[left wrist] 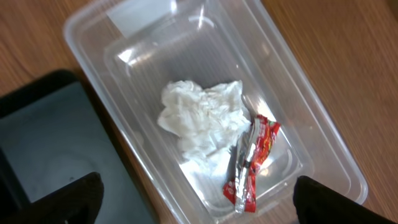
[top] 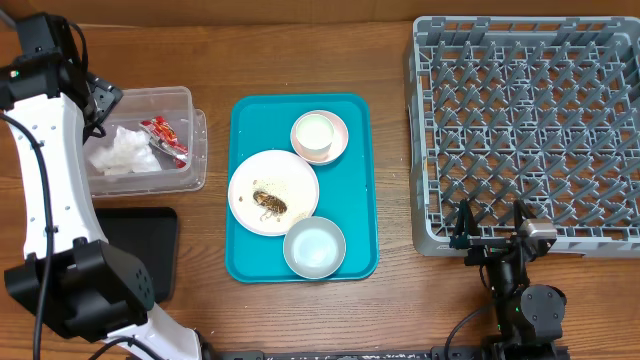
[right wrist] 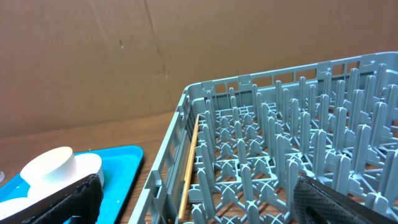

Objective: Sort waste into correct bins and load items into the dishwasher

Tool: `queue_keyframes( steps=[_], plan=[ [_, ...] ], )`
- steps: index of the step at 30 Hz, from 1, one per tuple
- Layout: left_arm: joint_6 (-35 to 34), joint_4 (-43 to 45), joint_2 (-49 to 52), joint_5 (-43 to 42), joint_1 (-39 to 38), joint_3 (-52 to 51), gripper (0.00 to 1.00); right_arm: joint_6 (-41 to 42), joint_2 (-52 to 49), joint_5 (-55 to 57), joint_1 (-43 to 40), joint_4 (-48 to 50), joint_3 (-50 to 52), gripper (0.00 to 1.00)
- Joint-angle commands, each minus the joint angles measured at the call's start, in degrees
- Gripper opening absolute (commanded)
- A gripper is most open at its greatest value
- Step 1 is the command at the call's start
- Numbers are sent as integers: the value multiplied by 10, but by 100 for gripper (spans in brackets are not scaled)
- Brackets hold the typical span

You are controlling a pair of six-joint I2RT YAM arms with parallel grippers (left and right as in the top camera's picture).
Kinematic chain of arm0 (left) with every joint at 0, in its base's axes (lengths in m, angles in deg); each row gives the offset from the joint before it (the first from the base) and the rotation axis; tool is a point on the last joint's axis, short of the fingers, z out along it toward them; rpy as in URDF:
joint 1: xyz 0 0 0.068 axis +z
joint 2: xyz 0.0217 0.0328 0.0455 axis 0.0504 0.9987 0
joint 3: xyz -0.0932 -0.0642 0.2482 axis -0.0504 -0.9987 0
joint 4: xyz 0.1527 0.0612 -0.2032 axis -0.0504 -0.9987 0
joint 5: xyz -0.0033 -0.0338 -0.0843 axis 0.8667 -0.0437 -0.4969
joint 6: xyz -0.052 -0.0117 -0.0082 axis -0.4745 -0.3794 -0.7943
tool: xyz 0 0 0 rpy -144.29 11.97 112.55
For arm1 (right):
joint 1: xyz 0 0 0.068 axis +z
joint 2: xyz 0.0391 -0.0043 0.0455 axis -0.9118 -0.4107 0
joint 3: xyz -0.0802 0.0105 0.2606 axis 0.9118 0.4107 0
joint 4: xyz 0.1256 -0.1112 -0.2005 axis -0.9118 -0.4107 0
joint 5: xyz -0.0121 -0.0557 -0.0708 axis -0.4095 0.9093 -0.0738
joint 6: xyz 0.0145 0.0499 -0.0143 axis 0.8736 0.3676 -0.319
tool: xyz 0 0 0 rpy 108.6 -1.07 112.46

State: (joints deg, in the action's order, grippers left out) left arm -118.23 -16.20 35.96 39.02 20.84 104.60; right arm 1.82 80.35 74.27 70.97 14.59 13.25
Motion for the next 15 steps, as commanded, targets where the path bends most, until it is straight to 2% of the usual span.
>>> queue_keyframes(
  steps=[1, 8, 15],
  plan=[
    [-1, -3, 4, -63, -1, -1, 100, -4, 2, -3, -4, 2, 6, 100],
    [63, -23, -71, -152, -1, -1, 100, -3, 2, -3, -4, 2, 6, 100],
    [99, -83, -189, -153, -5, -1, 100, -4, 2, -3, -4, 2, 6, 100]
  ],
)
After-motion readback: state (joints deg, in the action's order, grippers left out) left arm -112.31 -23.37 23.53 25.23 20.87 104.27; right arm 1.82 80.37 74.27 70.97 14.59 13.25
